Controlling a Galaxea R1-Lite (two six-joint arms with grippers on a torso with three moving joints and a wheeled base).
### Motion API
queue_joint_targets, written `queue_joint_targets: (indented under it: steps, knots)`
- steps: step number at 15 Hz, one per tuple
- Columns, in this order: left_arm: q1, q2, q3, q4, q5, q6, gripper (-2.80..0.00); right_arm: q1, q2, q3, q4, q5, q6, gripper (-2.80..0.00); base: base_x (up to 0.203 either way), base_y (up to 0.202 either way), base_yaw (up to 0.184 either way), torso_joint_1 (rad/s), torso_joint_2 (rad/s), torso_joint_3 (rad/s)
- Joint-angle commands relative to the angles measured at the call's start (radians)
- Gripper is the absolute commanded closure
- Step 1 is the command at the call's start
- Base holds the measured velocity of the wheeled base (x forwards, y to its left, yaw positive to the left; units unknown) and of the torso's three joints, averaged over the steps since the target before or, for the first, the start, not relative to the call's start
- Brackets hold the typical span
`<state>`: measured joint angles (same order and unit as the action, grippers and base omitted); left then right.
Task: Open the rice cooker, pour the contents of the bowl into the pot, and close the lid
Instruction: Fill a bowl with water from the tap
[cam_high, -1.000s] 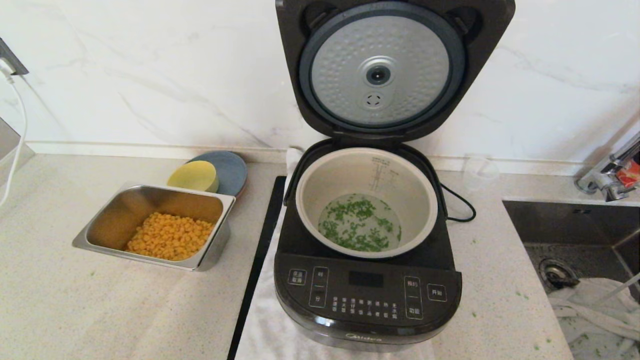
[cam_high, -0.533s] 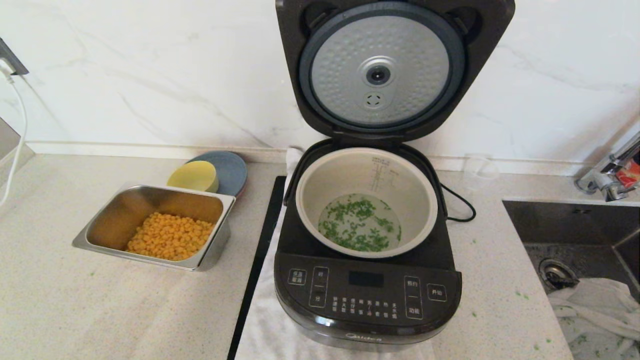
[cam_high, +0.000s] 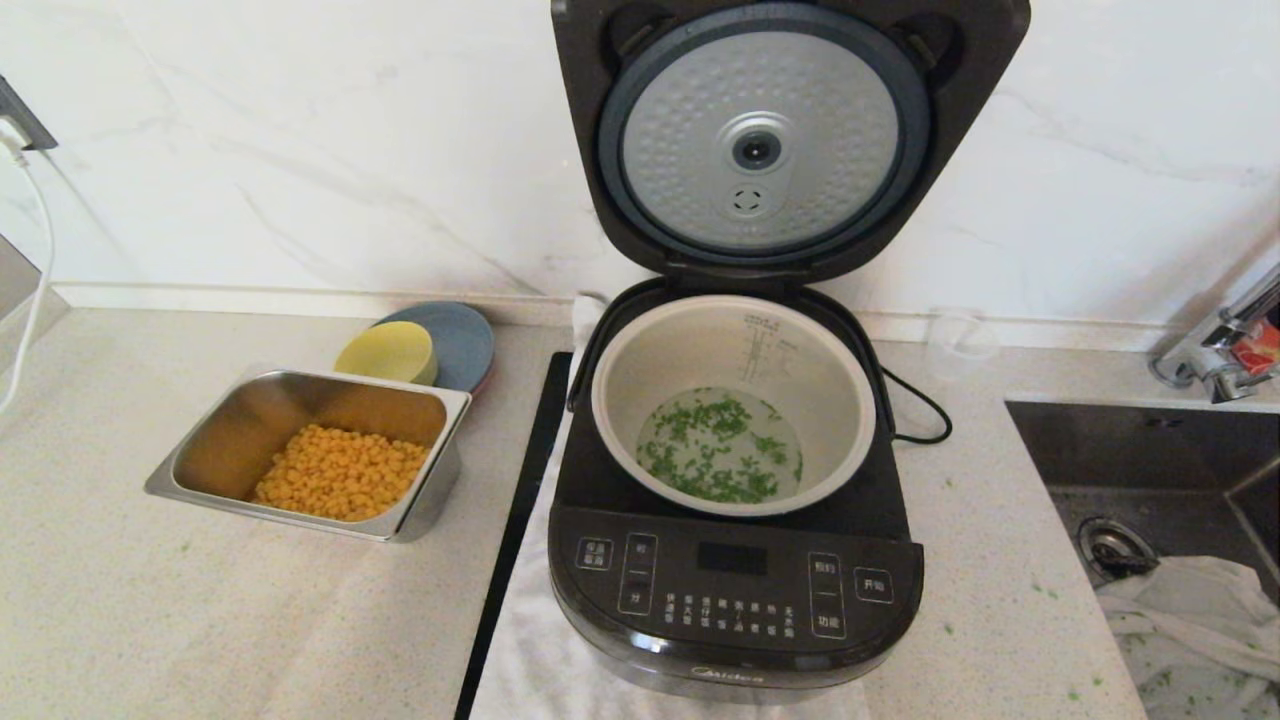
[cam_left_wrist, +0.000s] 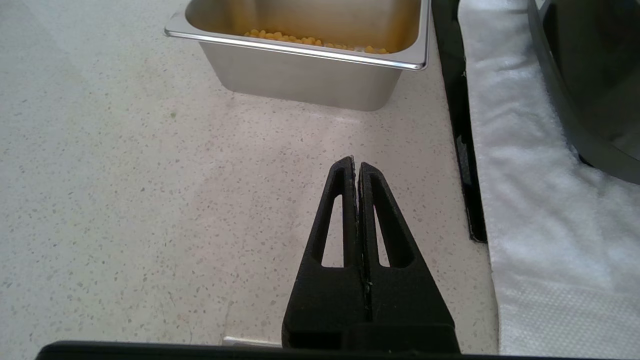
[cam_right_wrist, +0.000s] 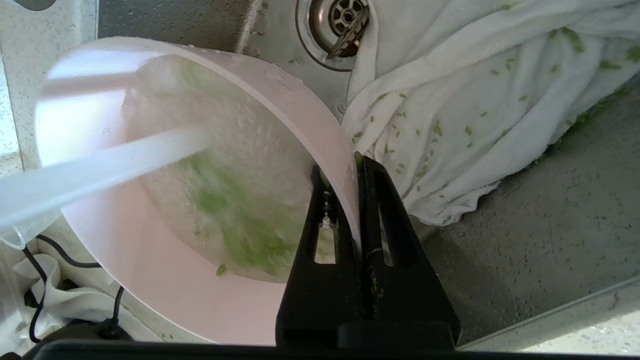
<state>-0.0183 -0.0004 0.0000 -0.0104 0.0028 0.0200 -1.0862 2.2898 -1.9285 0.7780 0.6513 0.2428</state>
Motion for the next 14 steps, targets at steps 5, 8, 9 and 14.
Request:
queue_joint_targets:
  steps: [5,8,9,14]
  knots:
    - [0.0,-0.001,0.008,0.0,0.0,0.001,0.0,-0.001,-0.016,0.006,0.013,0.002,0.001,0.0,0.0,0.0,0.0,0.0,0.0,0.0]
    - [0.0,-0.001,0.008,0.0,0.0,0.0,0.0,-0.001,-0.057,0.036,0.018,-0.013,-0.003,0.0,0.0,0.0,0.0,0.0,0.0,0.0]
    - [0.0,-0.001,0.008,0.0,0.0,0.001,0.0,0.0,-0.087,0.062,0.017,-0.016,-0.007,0.0,0.0,0.0,0.0,0.0,0.0,0.0]
    - [0.0,-0.001,0.008,0.0,0.0,0.0,0.0,0.053,-0.277,0.244,0.018,-0.021,-0.063,0.0,0.0,0.0,0.0,0.0,0.0,0.0]
